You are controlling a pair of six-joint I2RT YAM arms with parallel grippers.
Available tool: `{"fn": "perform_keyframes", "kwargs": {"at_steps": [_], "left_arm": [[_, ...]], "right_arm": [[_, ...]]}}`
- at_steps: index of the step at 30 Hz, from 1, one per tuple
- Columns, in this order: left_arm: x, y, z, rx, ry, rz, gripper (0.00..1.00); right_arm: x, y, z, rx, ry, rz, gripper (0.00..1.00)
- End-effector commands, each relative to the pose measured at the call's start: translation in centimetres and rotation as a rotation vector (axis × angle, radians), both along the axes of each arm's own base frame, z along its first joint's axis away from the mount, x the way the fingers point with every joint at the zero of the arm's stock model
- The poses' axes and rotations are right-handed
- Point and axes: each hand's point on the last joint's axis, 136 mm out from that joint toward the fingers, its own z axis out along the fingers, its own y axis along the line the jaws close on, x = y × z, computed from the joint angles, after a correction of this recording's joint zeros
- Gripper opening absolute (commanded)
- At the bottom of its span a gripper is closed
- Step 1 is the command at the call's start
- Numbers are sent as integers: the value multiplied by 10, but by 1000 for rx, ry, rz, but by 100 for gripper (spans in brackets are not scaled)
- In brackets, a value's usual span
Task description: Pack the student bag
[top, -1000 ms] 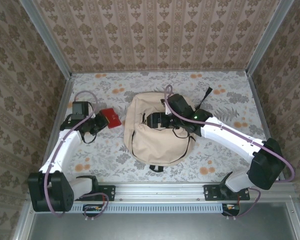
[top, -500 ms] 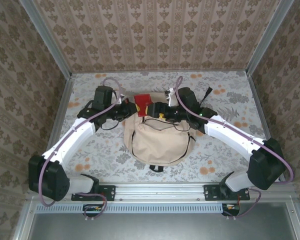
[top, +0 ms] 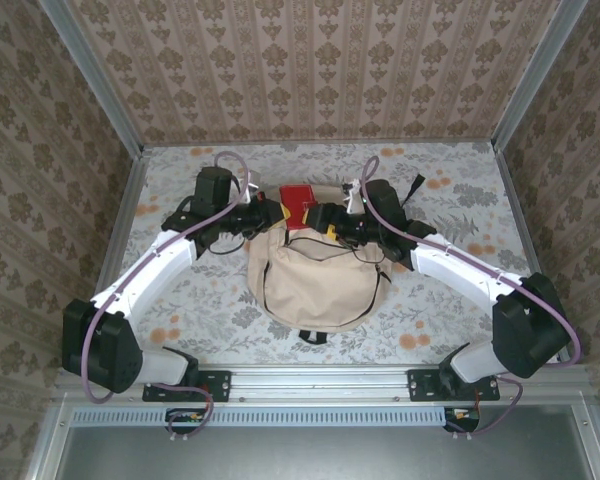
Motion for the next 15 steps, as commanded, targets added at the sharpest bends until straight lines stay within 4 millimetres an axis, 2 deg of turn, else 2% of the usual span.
{"fn": "perform_keyframes", "kwargs": {"at_steps": [1,6,13,14,15], "left_arm": [[-1,-9,23,-62,-37,-36,0],[-3,-10,25,-63,-42,-59,0],[-1,-8,25,-64,-31,-52,2],[-1,-8,25,-62,-28,-53,5],[-1,-7,23,-54,-22,-49,12]], "right_arm": [[9,7,16,82,-61,0,72],[15,7,43,194,-138,-21,63],[14,6,39,201,-114,-21,36],[13,6,37,196,-106,-22,30],[13,5,34,186,-97,-25,23]]}}
